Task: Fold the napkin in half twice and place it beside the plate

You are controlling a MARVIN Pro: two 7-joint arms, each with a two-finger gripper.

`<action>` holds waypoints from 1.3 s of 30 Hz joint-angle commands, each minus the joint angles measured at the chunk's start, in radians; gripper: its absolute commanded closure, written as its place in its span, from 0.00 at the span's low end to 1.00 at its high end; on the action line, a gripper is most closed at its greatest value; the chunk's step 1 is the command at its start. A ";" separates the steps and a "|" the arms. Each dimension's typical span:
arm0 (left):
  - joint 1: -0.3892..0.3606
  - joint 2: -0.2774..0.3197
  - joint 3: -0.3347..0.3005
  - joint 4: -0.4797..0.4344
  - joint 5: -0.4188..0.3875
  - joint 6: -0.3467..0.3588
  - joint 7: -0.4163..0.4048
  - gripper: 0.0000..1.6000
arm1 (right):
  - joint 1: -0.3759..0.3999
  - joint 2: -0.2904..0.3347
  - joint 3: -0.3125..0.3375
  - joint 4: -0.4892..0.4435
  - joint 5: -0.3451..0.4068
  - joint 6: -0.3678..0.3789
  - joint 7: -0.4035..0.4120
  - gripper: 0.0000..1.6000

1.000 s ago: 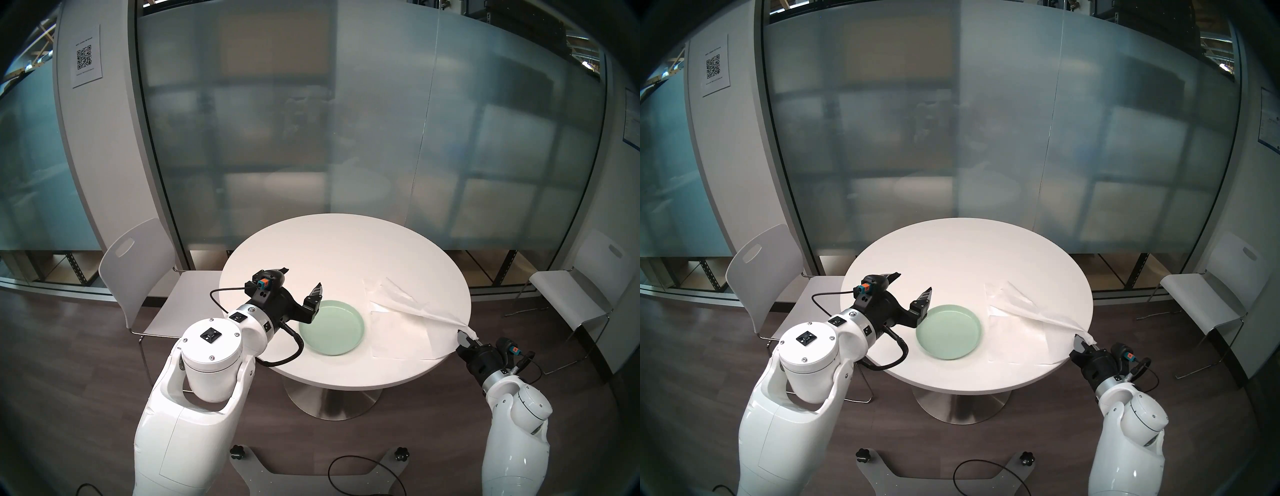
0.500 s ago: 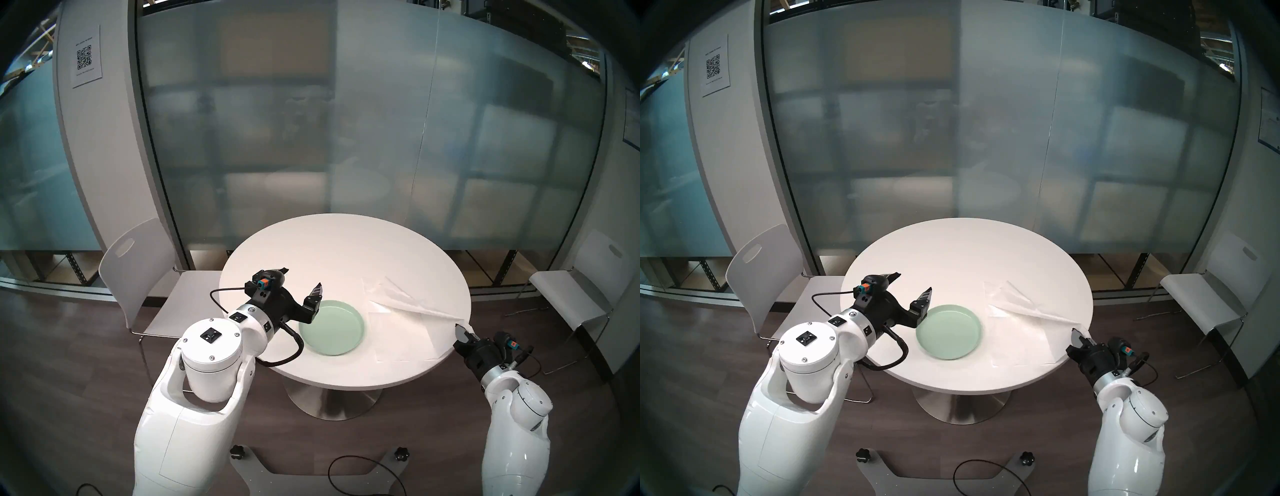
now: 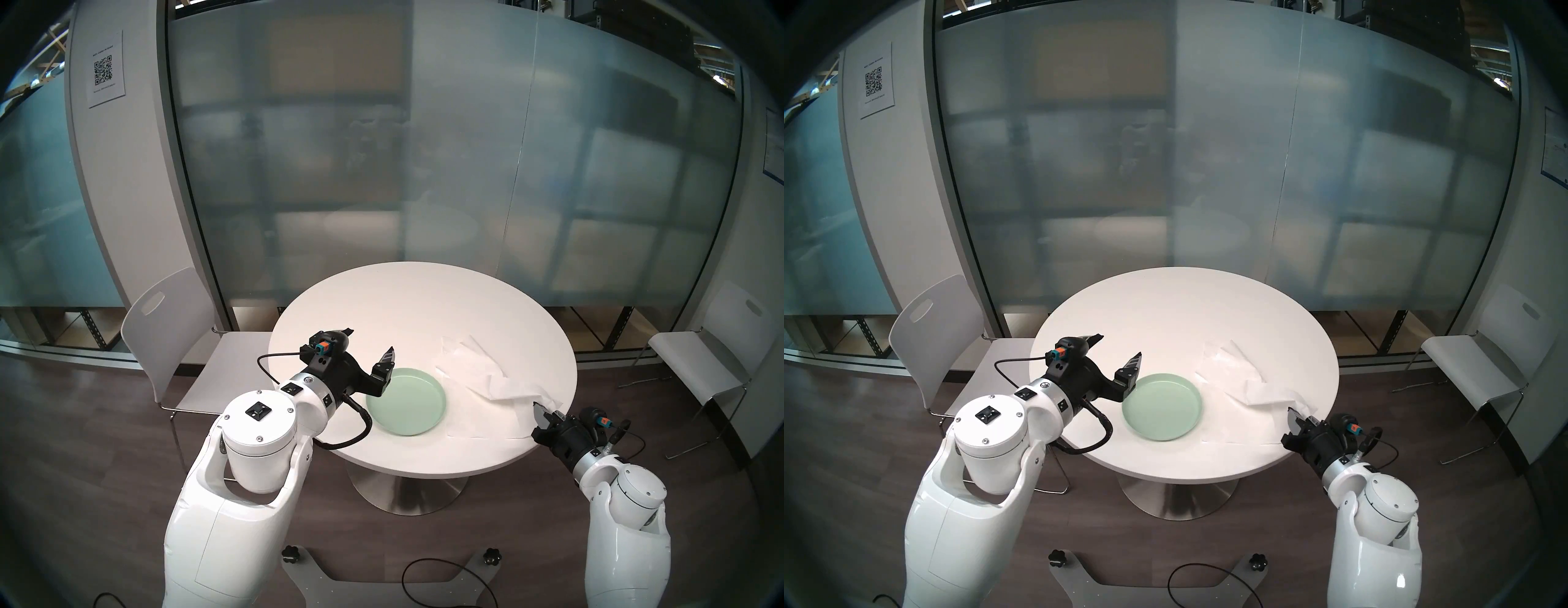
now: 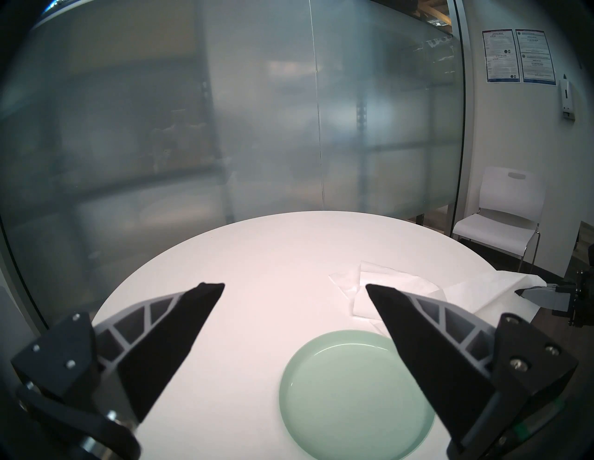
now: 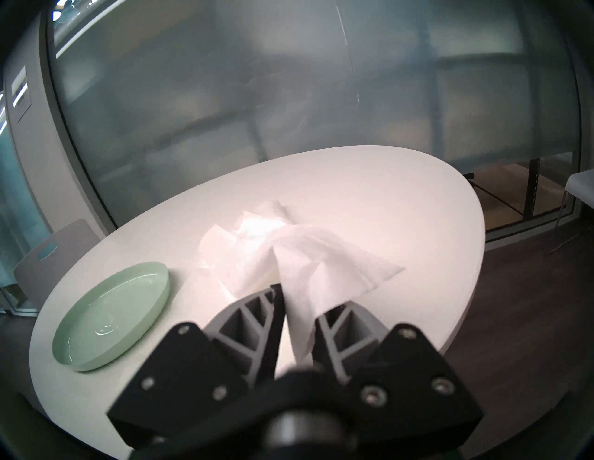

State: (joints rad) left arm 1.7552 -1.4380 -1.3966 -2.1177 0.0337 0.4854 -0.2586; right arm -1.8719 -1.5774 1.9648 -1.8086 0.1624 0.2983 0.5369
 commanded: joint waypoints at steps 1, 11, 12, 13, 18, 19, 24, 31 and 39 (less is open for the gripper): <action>-0.003 0.002 0.002 -0.019 0.002 -0.001 -0.001 0.00 | 0.034 0.027 -0.029 -0.013 -0.015 -0.014 0.023 0.60; -0.004 0.003 0.002 -0.019 0.001 -0.001 -0.001 0.00 | 0.041 0.013 -0.042 -0.036 -0.010 -0.003 0.044 0.60; -0.004 0.003 0.002 -0.019 0.001 -0.002 0.000 0.00 | 0.044 0.011 -0.037 -0.038 -0.004 -0.005 0.045 0.60; -0.004 0.003 0.002 -0.019 0.001 -0.002 0.000 0.00 | 0.047 0.010 -0.034 -0.040 -0.001 -0.005 0.045 0.60; -0.004 0.003 0.002 -0.018 0.001 -0.002 0.000 0.00 | 0.065 0.011 -0.017 -0.070 0.019 0.008 0.047 0.65; -0.004 0.003 0.002 -0.018 0.001 -0.002 0.000 0.00 | 0.068 0.011 -0.014 -0.076 0.022 0.012 0.048 0.66; -0.004 0.003 0.002 -0.019 0.000 -0.002 0.000 0.00 | 0.081 0.009 0.006 -0.084 0.035 0.028 0.048 0.86; -0.004 0.004 0.002 -0.018 0.000 -0.002 0.001 0.00 | 0.121 0.000 0.030 -0.090 0.069 0.059 0.055 1.00; -0.005 0.004 0.002 -0.017 -0.001 -0.002 0.001 0.00 | 0.201 -0.018 0.046 -0.100 0.126 0.111 0.061 1.00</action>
State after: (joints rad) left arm 1.7552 -1.4359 -1.3954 -2.1173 0.0309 0.4855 -0.2564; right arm -1.7661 -1.5820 2.0074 -1.8732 0.2314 0.3834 0.5945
